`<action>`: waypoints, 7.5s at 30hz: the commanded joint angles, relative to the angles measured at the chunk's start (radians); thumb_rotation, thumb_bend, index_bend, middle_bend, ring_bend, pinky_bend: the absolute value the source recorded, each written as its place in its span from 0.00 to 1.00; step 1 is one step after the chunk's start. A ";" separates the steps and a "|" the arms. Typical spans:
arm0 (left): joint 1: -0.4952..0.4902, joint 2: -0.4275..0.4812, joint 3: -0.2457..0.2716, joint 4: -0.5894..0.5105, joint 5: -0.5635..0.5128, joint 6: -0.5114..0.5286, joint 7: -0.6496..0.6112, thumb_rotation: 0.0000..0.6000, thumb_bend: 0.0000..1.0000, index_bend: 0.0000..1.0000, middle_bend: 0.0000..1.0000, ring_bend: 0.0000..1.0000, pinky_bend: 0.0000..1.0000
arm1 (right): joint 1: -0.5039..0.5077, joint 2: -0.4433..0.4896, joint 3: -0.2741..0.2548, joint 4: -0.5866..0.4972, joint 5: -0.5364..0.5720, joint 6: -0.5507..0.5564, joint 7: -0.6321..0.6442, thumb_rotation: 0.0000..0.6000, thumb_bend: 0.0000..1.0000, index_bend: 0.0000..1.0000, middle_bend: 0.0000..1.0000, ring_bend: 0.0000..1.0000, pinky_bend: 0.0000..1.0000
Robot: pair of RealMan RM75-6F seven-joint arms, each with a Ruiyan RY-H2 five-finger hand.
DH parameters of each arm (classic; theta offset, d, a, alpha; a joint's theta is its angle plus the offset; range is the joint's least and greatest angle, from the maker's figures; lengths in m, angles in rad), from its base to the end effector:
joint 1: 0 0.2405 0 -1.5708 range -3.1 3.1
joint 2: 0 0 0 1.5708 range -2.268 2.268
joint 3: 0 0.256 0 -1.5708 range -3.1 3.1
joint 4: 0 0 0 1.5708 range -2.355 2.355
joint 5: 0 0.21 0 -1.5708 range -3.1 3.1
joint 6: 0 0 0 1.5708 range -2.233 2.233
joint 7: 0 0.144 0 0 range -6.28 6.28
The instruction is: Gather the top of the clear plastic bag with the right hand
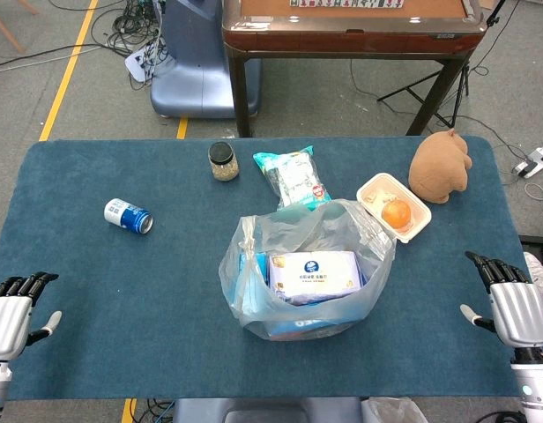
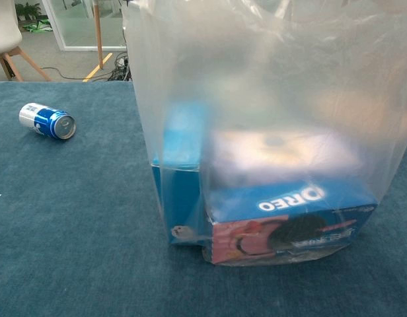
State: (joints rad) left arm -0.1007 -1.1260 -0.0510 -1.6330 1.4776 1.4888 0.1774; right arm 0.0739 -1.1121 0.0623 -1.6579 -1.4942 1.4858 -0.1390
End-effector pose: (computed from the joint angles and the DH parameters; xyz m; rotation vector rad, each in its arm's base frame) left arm -0.3059 0.1857 0.1567 -1.4205 -0.7865 -0.7981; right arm -0.3039 -0.1796 0.1592 1.4027 -0.8279 0.8306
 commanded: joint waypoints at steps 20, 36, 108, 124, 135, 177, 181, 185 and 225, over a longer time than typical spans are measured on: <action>0.000 0.009 0.005 -0.011 -0.001 -0.007 0.007 1.00 0.25 0.26 0.25 0.29 0.19 | 0.059 0.138 0.033 -0.100 -0.100 -0.005 0.065 1.00 0.03 0.17 0.26 0.23 0.31; 0.008 0.017 0.010 -0.032 -0.014 -0.010 0.025 1.00 0.25 0.26 0.25 0.29 0.18 | 0.201 0.344 0.043 -0.264 -0.254 -0.139 0.308 1.00 0.00 0.13 0.23 0.15 0.25; 0.046 0.044 0.017 -0.067 -0.043 0.008 0.042 1.00 0.25 0.26 0.25 0.29 0.16 | 0.703 0.146 -0.067 -0.113 -0.395 -0.343 1.370 1.00 0.00 0.13 0.21 0.08 0.15; 0.050 0.044 0.017 -0.068 -0.047 0.007 0.038 1.00 0.25 0.26 0.25 0.29 0.16 | 0.817 0.085 -0.042 -0.109 -0.339 -0.439 1.355 1.00 0.00 0.13 0.21 0.08 0.15; 0.056 0.045 0.018 -0.069 -0.038 0.018 0.030 1.00 0.25 0.27 0.25 0.29 0.16 | 0.890 0.061 -0.019 -0.121 -0.337 -0.448 1.403 1.00 0.00 0.13 0.21 0.08 0.15; 0.052 0.044 0.020 -0.075 -0.045 -0.004 0.038 1.00 0.25 0.28 0.25 0.29 0.16 | 0.941 0.254 -0.135 -0.216 -0.439 -0.414 1.503 1.00 0.00 0.00 0.16 0.08 0.15; 0.053 0.046 0.021 -0.079 -0.047 -0.002 0.043 1.00 0.25 0.28 0.25 0.29 0.16 | 0.975 0.217 -0.121 -0.209 -0.420 -0.453 1.528 1.00 0.00 0.00 0.15 0.08 0.15; 0.056 0.048 0.022 -0.083 -0.047 0.002 0.044 1.00 0.25 0.28 0.25 0.29 0.16 | 0.995 0.178 -0.108 -0.196 -0.403 -0.458 1.557 1.00 0.00 0.00 0.14 0.08 0.15; 0.066 0.059 0.025 -0.103 -0.041 0.016 0.049 1.00 0.25 0.28 0.25 0.29 0.16 | 1.007 0.020 -0.042 -0.101 -0.270 -0.379 1.823 1.00 0.00 0.00 0.20 0.08 0.15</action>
State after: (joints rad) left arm -0.0345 -1.0668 -0.0259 -1.7362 1.4371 1.5044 0.2262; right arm 1.0730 -1.0746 0.0104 -1.7690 -1.7757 1.1099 1.6575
